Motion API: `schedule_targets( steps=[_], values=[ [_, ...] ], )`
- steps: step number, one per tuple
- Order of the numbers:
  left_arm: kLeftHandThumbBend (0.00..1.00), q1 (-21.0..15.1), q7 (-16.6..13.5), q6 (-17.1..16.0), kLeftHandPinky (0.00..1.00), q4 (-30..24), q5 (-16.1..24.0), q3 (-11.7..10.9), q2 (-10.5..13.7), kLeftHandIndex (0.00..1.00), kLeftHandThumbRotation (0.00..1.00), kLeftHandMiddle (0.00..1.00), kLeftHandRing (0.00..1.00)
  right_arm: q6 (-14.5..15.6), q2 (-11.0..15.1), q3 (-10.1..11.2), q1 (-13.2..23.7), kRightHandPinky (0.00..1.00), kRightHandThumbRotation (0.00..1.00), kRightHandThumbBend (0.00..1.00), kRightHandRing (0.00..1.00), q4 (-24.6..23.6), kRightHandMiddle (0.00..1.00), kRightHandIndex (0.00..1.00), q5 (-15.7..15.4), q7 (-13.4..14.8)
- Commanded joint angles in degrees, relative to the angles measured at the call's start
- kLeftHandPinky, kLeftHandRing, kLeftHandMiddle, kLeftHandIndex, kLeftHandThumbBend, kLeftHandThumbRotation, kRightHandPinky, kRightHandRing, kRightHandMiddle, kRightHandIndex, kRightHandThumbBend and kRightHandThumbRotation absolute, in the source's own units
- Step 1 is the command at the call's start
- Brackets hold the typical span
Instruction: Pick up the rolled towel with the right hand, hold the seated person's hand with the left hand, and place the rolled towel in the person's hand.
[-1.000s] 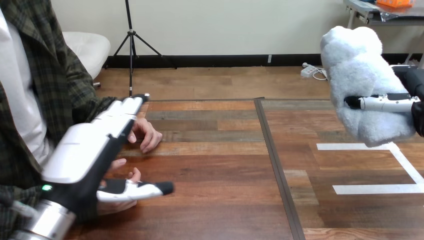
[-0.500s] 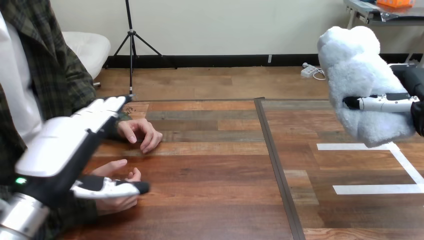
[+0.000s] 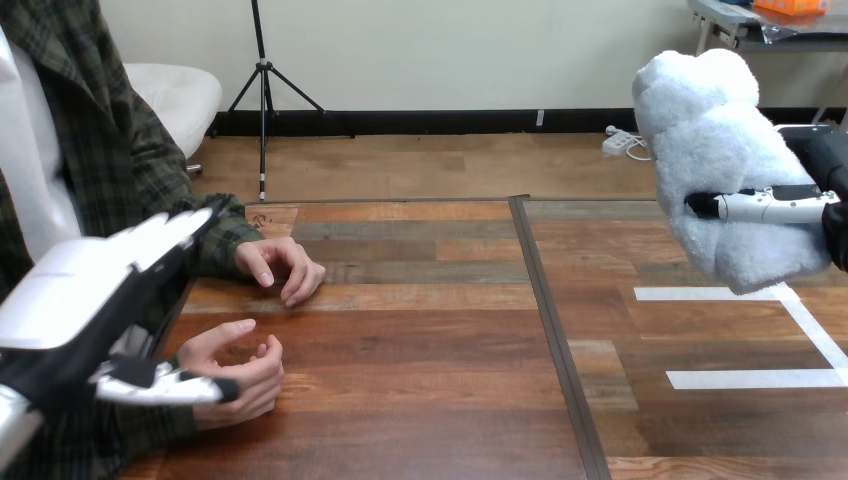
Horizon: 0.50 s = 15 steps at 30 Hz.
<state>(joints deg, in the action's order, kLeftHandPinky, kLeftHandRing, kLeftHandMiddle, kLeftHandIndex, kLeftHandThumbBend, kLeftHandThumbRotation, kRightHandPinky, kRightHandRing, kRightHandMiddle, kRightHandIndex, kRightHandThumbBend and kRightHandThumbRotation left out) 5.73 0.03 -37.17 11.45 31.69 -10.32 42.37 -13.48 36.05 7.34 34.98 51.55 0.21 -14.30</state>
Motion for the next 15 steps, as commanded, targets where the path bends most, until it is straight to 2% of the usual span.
schedule_targets(
  steps=[1,12,15],
  values=[
    [1.00,-4.1,1.4,-0.8,0.86,5.2,-1.7,0.6,3.9,0.94,0.44,0.90,0.90,-1.6,0.3,2.2,2.2,0.01,0.00,0.59,0.05,-5.0,0.09,0.10,2.0,-0.4],
    [1.00,-7.7,2.7,-2.8,0.82,14.7,-0.4,3.0,7.7,0.92,0.42,0.89,0.87,-0.9,0.6,2.8,1.4,0.01,0.00,0.60,0.05,-8.1,0.09,0.10,2.7,-0.9],
    [1.00,-9.1,1.9,-3.8,0.81,17.9,0.9,4.2,8.7,0.91,0.40,0.88,0.86,-1.1,0.9,2.9,1.2,0.01,0.00,0.60,0.05,-8.7,0.09,0.10,2.6,-1.0]
  ],
)
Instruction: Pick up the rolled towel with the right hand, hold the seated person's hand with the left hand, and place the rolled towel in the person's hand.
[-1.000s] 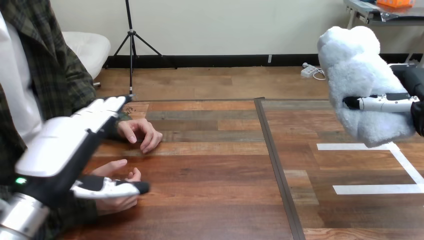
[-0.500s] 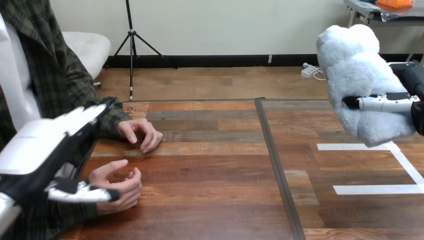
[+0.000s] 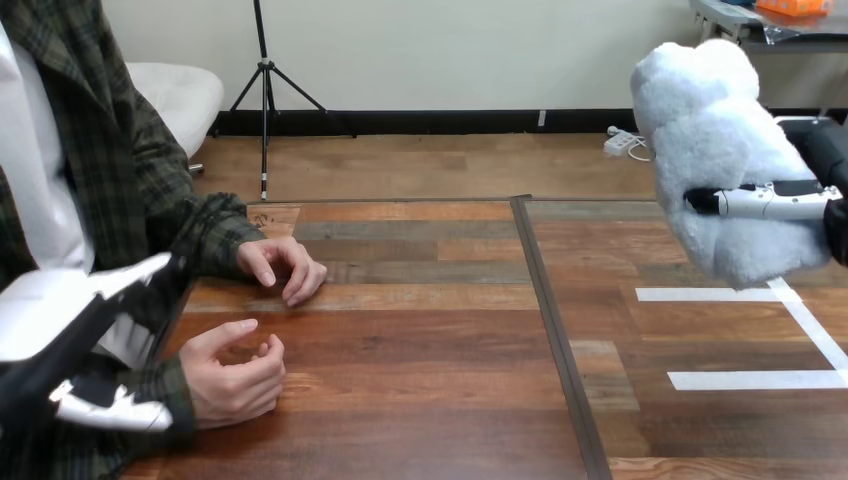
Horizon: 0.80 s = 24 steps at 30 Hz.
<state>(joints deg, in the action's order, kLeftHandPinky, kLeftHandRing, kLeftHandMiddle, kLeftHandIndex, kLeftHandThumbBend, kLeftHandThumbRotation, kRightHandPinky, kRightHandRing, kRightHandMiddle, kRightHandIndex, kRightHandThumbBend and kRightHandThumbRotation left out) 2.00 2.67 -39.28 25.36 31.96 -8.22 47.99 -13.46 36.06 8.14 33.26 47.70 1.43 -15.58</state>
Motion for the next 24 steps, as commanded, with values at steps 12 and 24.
schedule_targets(
  steps=[12,24],
  values=[
    [1.00,-8.0,0.1,-4.6,0.80,11.3,-0.1,4.7,5.9,0.89,0.41,0.87,0.85,-0.5,1.4,2.9,2.7,0.02,0.00,0.59,0.05,-6.6,0.10,0.10,1.6,-0.3],
    [1.00,-10.1,0.2,-6.8,0.82,16.0,-0.3,6.6,7.5,0.90,0.39,0.87,0.86,-1.6,1.3,3.8,2.3,0.02,0.00,0.60,0.05,-7.2,0.09,0.10,2.2,-0.8]
  ],
)
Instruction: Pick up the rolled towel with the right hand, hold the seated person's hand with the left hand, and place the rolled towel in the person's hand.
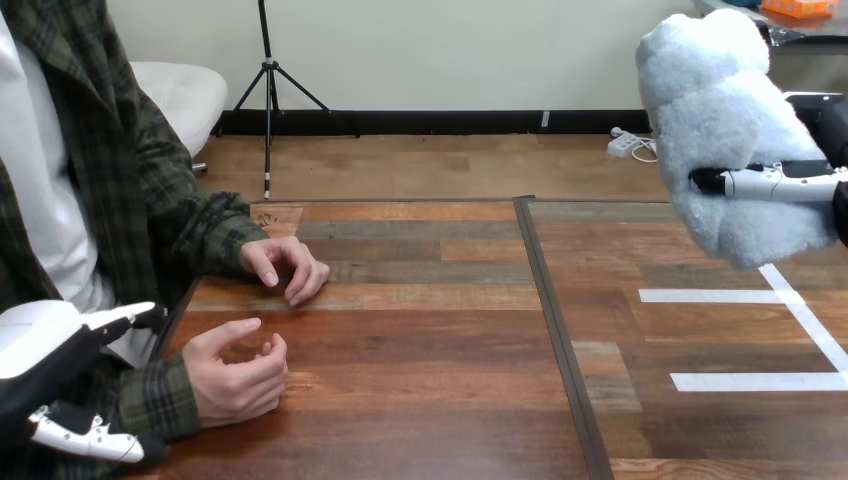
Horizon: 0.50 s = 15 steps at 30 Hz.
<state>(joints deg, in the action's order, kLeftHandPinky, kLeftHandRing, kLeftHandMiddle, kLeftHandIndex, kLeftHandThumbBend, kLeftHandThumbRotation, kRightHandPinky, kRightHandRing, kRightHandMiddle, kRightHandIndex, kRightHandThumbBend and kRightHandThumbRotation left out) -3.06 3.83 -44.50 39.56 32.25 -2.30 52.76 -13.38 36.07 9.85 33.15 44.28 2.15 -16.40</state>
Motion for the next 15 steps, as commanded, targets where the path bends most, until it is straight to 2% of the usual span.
schedule_targets(
  steps=[1,7,15],
  values=[
    [1.00,-5.3,-1.2,-1.8,0.82,2.4,-0.4,0.9,2.8,0.90,0.38,0.87,0.86,-1.9,1.2,2.2,2.4,0.02,0.00,0.59,0.05,-3.7,0.09,0.10,1.7,-0.2],
    [1.00,-6.9,-1.4,-2.7,0.80,5.3,-0.2,2.2,3.0,0.89,0.37,0.86,0.84,-2.5,1.0,2.6,2.2,0.02,0.00,0.59,0.05,-3.9,0.09,0.10,1.9,-0.4],
    [1.00,-8.7,0.1,-3.3,0.65,8.6,-1.8,3.0,2.7,0.84,0.34,0.81,0.73,-2.5,0.7,2.8,1.9,0.02,0.00,0.60,0.05,-4.6,0.09,0.10,1.8,0.0]
  ],
)
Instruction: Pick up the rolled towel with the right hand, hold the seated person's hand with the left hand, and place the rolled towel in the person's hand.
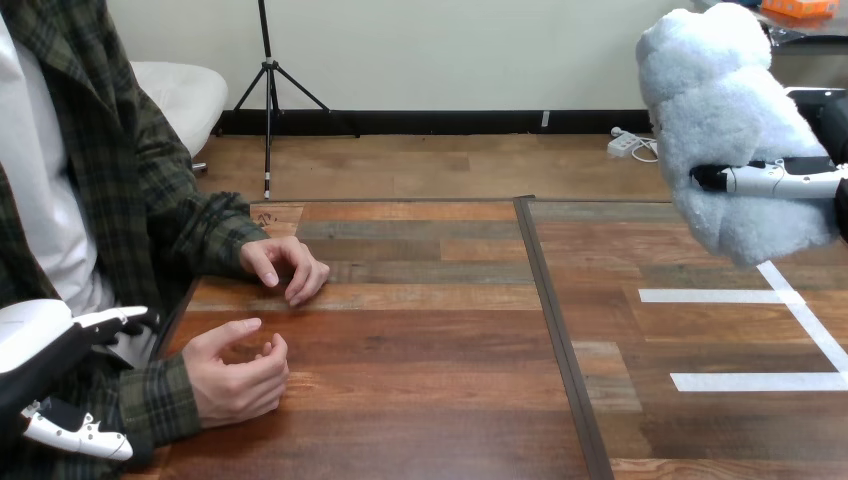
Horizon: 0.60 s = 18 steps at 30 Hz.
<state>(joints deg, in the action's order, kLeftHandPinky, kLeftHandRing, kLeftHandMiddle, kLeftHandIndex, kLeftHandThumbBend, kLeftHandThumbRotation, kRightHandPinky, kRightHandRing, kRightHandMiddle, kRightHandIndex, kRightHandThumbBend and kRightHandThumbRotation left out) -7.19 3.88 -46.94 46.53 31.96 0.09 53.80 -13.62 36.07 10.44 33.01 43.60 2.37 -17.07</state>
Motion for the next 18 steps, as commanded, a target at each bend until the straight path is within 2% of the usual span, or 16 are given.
schedule_targets(
  steps=[1,7,14,18],
  values=[
    [1.00,-4.8,0.0,-0.7,0.64,2.0,-1.3,0.9,1.6,0.83,0.34,0.80,0.72,-2.5,0.7,2.2,2.0,0.02,0.00,0.60,0.05,-4.0,0.09,0.10,1.5,0.8],
    [1.00,-5.9,0.1,-0.1,0.60,3.8,-0.7,2.0,1.5,0.78,0.35,0.75,0.68,-2.9,0.5,2.2,1.6,0.02,0.00,0.61,0.05,-4.5,0.09,0.10,1.1,0.8],
    [1.00,-6.7,0.1,1.1,0.63,4.6,0.2,3.5,1.6,0.76,0.37,0.73,0.69,-3.0,0.6,2.0,1.0,0.02,0.00,0.61,0.05,-5.4,0.09,0.10,0.6,0.9],
    [1.00,-7.2,-1.0,1.5,0.64,5.1,0.9,4.3,1.4,0.75,0.39,0.73,0.69,-2.8,0.6,1.9,0.8,0.02,0.00,0.61,0.05,-5.8,0.09,0.10,0.4,0.7]
  ],
)
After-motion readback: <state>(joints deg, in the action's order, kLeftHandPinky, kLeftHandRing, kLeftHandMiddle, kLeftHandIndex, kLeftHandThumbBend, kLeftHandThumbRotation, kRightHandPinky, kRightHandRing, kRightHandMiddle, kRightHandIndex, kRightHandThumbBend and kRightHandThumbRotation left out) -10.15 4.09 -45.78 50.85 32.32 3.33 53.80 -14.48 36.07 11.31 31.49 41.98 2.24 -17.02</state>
